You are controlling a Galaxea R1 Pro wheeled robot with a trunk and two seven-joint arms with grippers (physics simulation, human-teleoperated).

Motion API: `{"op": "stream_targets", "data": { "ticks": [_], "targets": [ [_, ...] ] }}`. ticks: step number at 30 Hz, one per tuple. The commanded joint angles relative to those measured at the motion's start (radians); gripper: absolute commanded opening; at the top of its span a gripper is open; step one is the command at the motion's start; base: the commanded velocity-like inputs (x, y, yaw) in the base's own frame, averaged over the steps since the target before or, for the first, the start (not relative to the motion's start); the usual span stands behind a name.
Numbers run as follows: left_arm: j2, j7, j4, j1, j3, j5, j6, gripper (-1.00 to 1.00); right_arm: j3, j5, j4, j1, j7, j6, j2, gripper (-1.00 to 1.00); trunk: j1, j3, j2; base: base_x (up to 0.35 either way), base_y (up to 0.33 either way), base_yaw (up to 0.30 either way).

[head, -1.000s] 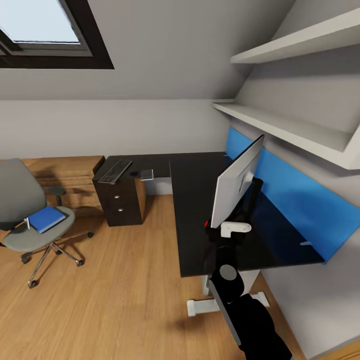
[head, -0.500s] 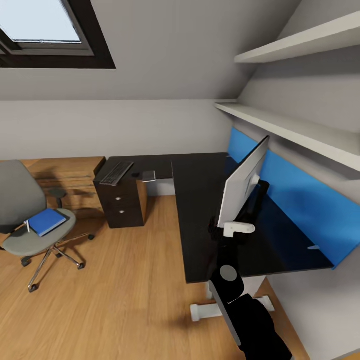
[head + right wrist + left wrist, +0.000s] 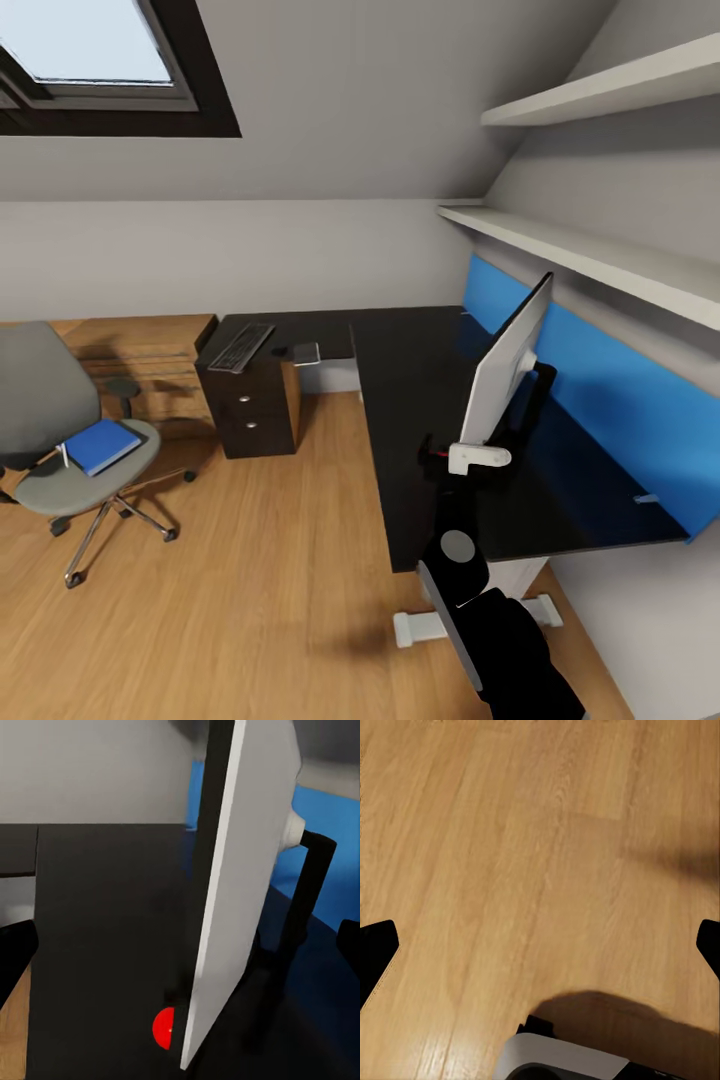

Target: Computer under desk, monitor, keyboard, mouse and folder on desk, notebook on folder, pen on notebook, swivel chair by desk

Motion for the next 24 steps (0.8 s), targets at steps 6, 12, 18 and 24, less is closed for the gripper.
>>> {"op": "stream_targets", "data": {
  "ticks": [6, 12, 18, 24],
  "targets": [
    [0.000, 0.003, 0.001, -0.001, -0.002, -0.001, -0.003, 1.00, -0.001, 0.009, -0.001, -0.001, -0.027, 0.010, -0.004, 1.00, 0.001, -0.002, -0.002, 0.071, 0.076, 0.000],
    [0.000, 0.003, 0.002, -0.001, -0.002, -0.001, -0.003, 1.00, -0.002, 0.009, -0.001, -0.001, -0.057, 0.010, -0.015, 1.00, 0.001, -0.002, -0.002, 0.011, 0.012, 0.000],
    [0.000, 0.003, 0.002, -0.001, -0.002, -0.001, -0.003, 1.00, -0.005, 0.009, 0.000, -0.001, -0.063, 0.010, -0.025, 1.00, 0.001, -0.002, -0.002, 0.002, 0.002, 0.000],
    [0.000, 0.003, 0.003, -0.001, -0.002, 0.000, -0.003, 1.00, -0.030, 0.009, 0.002, -0.001, -0.061, 0.012, -0.027, 1.00, 0.001, -0.002, -0.002, 0.000, 0.000, 0.000]
  ]
}}
